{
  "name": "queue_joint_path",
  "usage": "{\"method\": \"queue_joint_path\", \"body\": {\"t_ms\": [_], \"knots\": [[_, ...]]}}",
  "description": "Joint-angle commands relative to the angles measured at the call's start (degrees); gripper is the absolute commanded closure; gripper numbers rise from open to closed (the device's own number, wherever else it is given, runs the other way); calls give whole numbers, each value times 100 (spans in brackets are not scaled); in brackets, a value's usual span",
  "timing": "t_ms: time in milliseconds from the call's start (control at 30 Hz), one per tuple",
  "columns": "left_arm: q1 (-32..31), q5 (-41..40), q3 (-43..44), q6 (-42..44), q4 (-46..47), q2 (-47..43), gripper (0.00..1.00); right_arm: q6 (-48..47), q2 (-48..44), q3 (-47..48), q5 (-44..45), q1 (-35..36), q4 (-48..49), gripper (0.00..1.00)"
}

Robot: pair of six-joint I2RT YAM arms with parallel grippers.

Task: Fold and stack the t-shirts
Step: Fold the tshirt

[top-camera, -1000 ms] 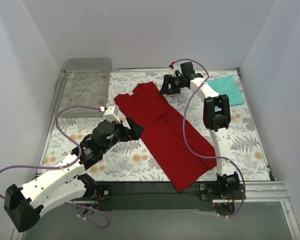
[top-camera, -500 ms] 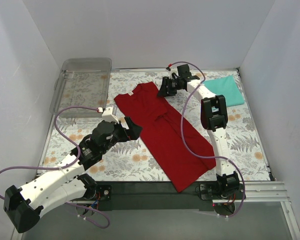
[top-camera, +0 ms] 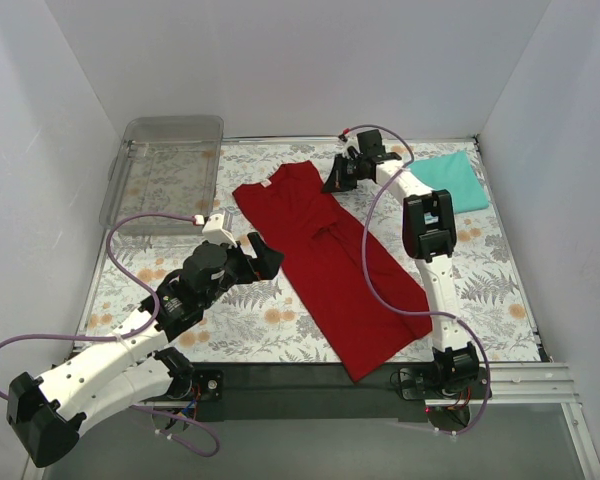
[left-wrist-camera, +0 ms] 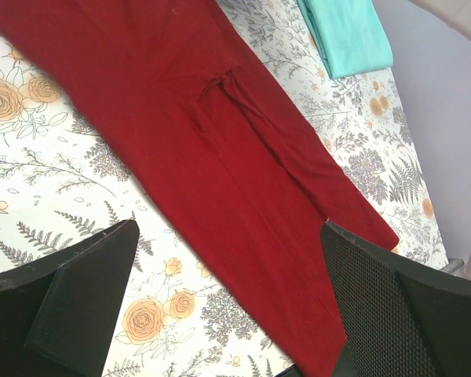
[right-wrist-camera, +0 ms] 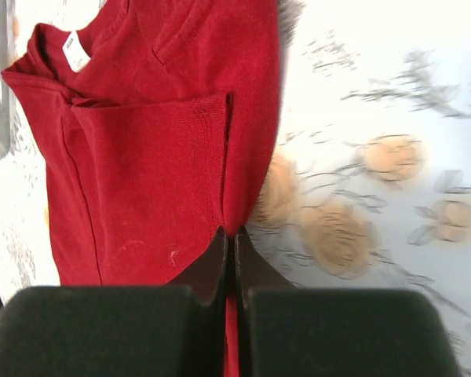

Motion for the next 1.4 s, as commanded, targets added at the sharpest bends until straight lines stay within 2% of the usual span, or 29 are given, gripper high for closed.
{"method": "queue_joint_path", "body": {"t_ms": [0,367,633,667,767,800,900,1000,1100,1133,1200,1233,1333,1367], "knots": [[44,-98,66,-37,32,-104,7,287,-52,130,275,-337,483,99],[53,77,-75,94,366,194,7,832,-597,-933,987,-908,1283,99],[97,1103,-189,603,875,608,7,1070,-333,-398,1207,-1014,1371,98],[97,1210,-206,787,946,634,7,1026,-316,-354,1207,-1014,1371,96],[97,1842,-285,1287,1401,731,7,824,-385,-327,1146,-1023,1354,77],[97,2036,-286,1498,1464,757,6,580,-577,-397,1093,-1023,1345,65],[97,2976,-216,2474,1640,863,6,-175,-1296,-994,1092,-1040,1336,44],[88,3767,-268,3473,1807,880,6,-765,-2168,-1767,1119,-1067,1248,31],[79,4232,-268,4239,1878,977,6,-1696,-3064,-2488,760,-1128,933,27],[62,4383,-242,4417,1869,1047,7,-2473,-3328,-2681,576,-1180,819,26],[-201,4490,-145,4725,1869,1301,7,-3382,-4119,-3401,-65,-1225,362,21],[-359,4490,-119,5057,1843,1398,7,-4326,-4391,-3708,-242,-1303,160,21],[-1228,4079,48,5743,1641,1951,7,-6079,-5428,-4956,-1033,-1566,-806,21],[-1578,4051,101,5850,1545,2127,9,-7494,-5909,-5264,-1287,-1611,-1496,21]]}}
